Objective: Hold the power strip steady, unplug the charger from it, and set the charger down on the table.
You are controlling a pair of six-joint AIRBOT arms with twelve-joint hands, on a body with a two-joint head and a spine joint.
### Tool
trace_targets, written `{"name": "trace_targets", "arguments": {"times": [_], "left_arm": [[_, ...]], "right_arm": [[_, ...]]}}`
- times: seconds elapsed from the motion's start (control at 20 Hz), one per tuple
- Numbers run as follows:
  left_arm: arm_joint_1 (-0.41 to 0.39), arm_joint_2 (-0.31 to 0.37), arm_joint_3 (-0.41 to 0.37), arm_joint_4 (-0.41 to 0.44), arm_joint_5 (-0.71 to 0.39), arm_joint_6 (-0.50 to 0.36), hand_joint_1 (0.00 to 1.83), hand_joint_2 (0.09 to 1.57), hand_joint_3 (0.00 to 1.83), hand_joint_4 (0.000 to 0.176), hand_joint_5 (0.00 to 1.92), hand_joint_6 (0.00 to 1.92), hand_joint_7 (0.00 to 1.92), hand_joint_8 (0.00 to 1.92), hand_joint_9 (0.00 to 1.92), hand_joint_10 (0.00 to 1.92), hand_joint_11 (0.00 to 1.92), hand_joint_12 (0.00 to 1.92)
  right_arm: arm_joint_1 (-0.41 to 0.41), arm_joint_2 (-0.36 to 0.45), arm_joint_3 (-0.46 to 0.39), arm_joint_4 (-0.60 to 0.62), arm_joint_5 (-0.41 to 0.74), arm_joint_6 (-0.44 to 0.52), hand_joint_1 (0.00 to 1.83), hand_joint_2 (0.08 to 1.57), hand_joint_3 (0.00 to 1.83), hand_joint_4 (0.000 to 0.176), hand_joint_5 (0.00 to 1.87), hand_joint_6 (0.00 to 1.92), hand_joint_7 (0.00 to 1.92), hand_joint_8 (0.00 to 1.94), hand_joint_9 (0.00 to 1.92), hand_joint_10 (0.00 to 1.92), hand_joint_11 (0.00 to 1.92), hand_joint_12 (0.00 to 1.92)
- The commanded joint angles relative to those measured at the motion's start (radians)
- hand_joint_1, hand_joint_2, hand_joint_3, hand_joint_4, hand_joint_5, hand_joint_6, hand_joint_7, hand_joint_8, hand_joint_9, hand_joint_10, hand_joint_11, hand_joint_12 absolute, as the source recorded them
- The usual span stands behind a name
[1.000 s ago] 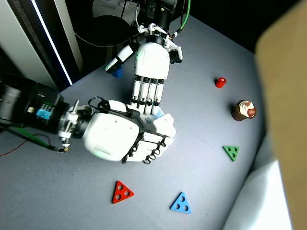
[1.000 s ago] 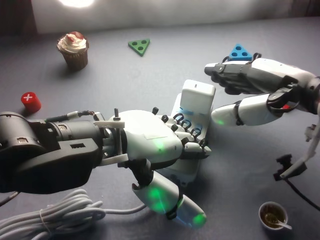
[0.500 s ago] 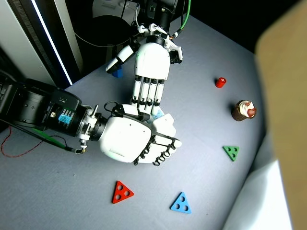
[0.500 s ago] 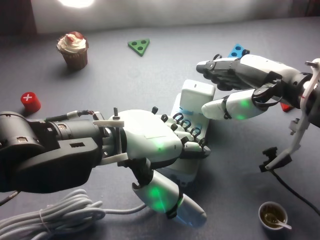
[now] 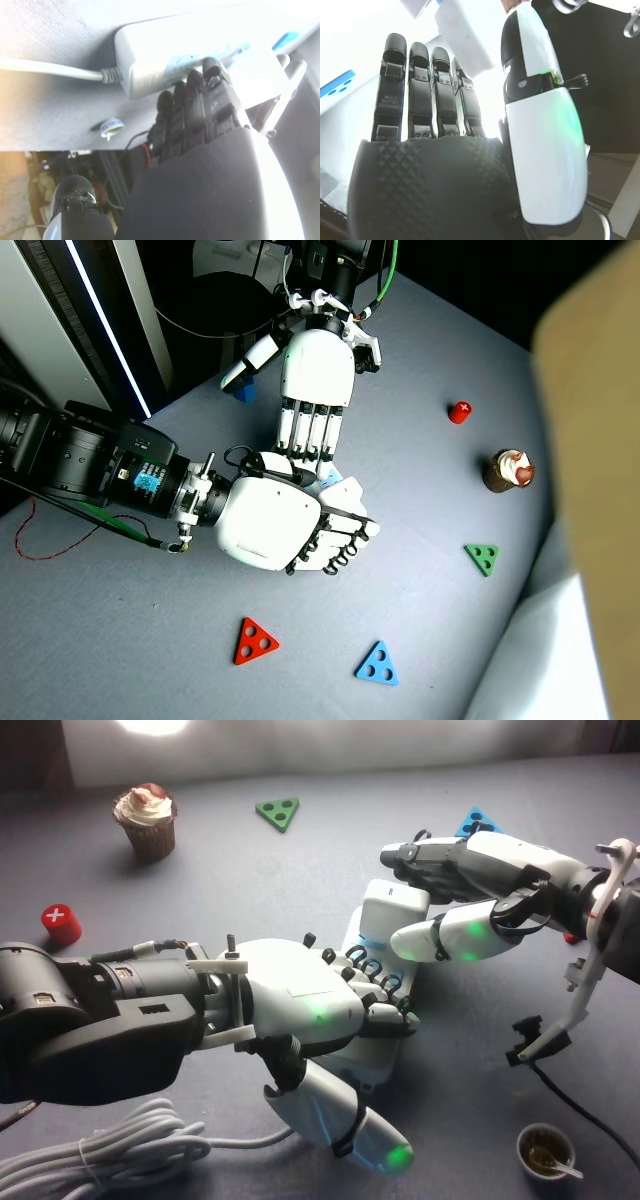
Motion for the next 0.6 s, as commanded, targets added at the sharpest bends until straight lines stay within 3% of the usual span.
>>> {"name": "trace_targets", "arguments": {"times": [0.0, 0.05, 0.15, 0.2, 0.25, 0.3, 0.35, 0.4, 0.45, 0.55], "left_arm": [[0.004, -0.010, 0.007, -0.005, -0.041, 0.000, 0.00, 0.93, 0.00, 0.000, 0.14, 0.00, 0.17, 0.00, 0.16, 0.00, 0.13, 0.08], [0.004, -0.010, 0.006, -0.006, -0.041, 0.000, 0.00, 0.93, 0.00, 0.000, 0.14, 0.00, 0.17, 0.00, 0.16, 0.00, 0.13, 0.08], [0.004, -0.010, 0.006, -0.006, -0.041, 0.000, 0.00, 0.93, 0.00, 0.000, 0.15, 0.00, 0.18, 0.00, 0.17, 0.01, 0.14, 0.08], [0.004, -0.010, 0.007, -0.006, -0.041, 0.000, 0.00, 0.93, 0.00, 0.000, 0.14, 0.00, 0.17, 0.00, 0.15, 0.00, 0.13, 0.07], [0.004, -0.009, 0.008, -0.006, -0.041, 0.000, 0.00, 0.93, 0.00, 0.000, 0.14, 0.00, 0.17, 0.00, 0.15, 0.00, 0.13, 0.07], [0.004, -0.009, 0.008, -0.006, -0.041, 0.000, 0.00, 0.93, 0.00, 0.000, 0.12, 0.00, 0.16, 0.00, 0.14, 0.00, 0.12, 0.06], [0.004, -0.009, 0.008, -0.006, -0.041, 0.000, 0.00, 0.93, 0.00, 0.000, 0.13, 0.00, 0.16, 0.00, 0.15, 0.00, 0.12, 0.06], [0.004, -0.009, 0.008, -0.006, -0.041, 0.000, 0.00, 0.93, 0.00, 0.000, 0.13, 0.00, 0.16, 0.00, 0.15, 0.00, 0.12, 0.06], [0.004, -0.008, 0.008, -0.006, -0.041, 0.000, 0.00, 0.94, 0.00, 0.000, 0.13, 0.00, 0.16, 0.00, 0.15, 0.00, 0.13, 0.06], [0.004, -0.007, 0.008, -0.006, -0.040, 0.003, 0.00, 0.94, 0.00, 0.000, 0.13, 0.00, 0.16, 0.00, 0.16, 0.01, 0.14, 0.07]], "right_arm": [[0.010, 0.010, 0.002, -0.015, 0.095, 0.006, 1.08, 1.06, 0.00, 0.000, 0.30, 0.01, 0.34, 0.01, 0.36, 0.01, 0.37, 0.11], [0.010, 0.010, 0.001, -0.015, 0.095, 0.006, 1.10, 1.06, 0.00, 0.000, 0.35, 0.01, 0.39, 0.01, 0.41, 0.01, 0.41, 0.13], [0.010, 0.010, 0.001, -0.015, 0.095, 0.006, 1.17, 1.09, 0.00, 0.000, 0.62, 0.01, 0.68, 0.01, 0.72, 0.02, 0.64, 0.27], [0.009, 0.010, 0.002, -0.015, 0.095, 0.006, 1.26, 1.04, 0.01, 0.000, 0.99, 0.70, 1.36, 0.01, 1.04, 0.06, 0.89, 0.43], [0.009, 0.010, 0.003, -0.015, 0.095, 0.006, 1.26, 1.04, 0.01, 0.000, 0.99, 0.70, 1.36, 0.01, 1.04, 0.06, 0.89, 0.43], [0.009, 0.010, 0.003, -0.015, 0.095, 0.006, 1.37, 1.03, 0.00, 0.000, 1.06, 0.74, 1.39, 0.09, 1.09, 0.74, 0.91, 0.65], [0.009, 0.010, 0.003, -0.015, 0.095, 0.006, 1.39, 1.06, 0.00, 0.000, 1.00, 0.91, 1.17, 0.51, 1.02, 1.06, 0.80, 0.94], [0.009, 0.010, 0.003, -0.015, 0.095, 0.006, 1.39, 1.06, 0.00, 0.000, 1.00, 0.91, 1.17, 0.51, 1.02, 1.06, 0.80, 0.94], [0.009, 0.010, 0.002, -0.016, 0.095, 0.006, 1.38, 1.08, 0.00, 0.000, 0.96, 0.95, 1.11, 0.63, 0.99, 1.14, 0.77, 0.98], [0.007, 0.010, -0.001, -0.022, 0.096, 0.006, 1.38, 1.08, 0.00, 0.000, 0.96, 0.96, 1.13, 0.60, 0.99, 1.13, 0.79, 0.96]]}}
